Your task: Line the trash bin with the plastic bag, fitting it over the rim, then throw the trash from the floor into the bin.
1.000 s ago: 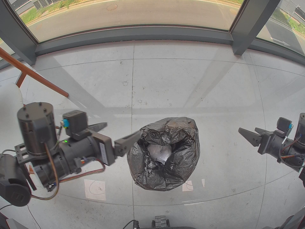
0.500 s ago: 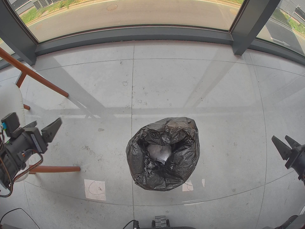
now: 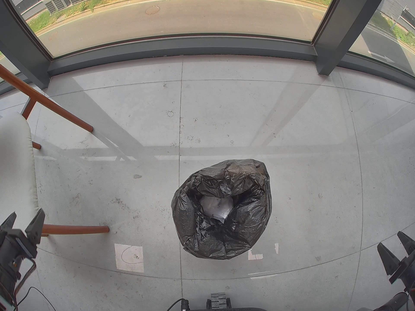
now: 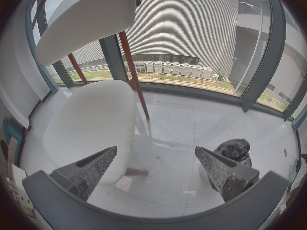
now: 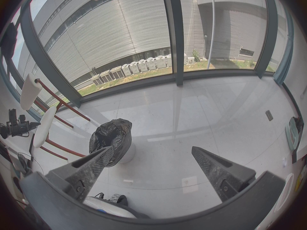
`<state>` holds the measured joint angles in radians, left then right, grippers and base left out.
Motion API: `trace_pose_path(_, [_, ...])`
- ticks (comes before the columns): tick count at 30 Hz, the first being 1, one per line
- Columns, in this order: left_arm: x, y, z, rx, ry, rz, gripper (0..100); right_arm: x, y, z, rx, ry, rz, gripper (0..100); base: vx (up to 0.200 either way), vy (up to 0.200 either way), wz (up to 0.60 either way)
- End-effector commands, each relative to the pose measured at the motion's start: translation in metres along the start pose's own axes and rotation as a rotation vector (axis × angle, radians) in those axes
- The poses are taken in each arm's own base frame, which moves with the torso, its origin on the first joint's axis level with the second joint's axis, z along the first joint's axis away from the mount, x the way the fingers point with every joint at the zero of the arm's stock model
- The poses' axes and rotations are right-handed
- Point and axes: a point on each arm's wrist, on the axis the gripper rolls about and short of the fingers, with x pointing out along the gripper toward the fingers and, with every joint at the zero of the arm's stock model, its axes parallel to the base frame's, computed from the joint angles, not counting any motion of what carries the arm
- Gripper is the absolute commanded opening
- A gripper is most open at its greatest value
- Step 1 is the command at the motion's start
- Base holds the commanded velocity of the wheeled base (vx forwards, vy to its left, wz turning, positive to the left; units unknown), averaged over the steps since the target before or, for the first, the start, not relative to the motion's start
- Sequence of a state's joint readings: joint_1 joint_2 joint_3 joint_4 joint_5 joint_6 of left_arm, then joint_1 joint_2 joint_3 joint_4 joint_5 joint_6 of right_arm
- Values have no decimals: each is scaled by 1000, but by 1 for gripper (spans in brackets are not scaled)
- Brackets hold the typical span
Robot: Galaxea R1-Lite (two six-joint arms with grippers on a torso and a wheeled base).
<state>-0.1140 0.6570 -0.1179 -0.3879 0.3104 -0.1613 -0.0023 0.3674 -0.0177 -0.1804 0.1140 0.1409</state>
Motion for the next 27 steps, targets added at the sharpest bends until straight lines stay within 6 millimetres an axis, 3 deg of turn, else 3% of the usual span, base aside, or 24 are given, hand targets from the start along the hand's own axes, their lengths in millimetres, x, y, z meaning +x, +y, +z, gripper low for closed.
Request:
trace_pose_path(1, [-61, 28, -69, 73, -89, -15, 100, -25, -2, -23, -79, -159, -142, 100, 0, 0, 0])
trace_pose_path(14, [-64, 25, -69, 84, -149, -79, 100, -28, -3, -32, -184, -152, -71, 100, 0, 0, 0])
trace_pose_path(19, [-62, 22, -75, 151, -120, -233, 100, -28, -3, -32, -182, -153, -70, 100, 0, 0, 0])
trace_pose_path(27, [-62, 21, -75, 147, -114, -230, 100, -28, -3, -32, -179, -152, -69, 100, 0, 0, 0])
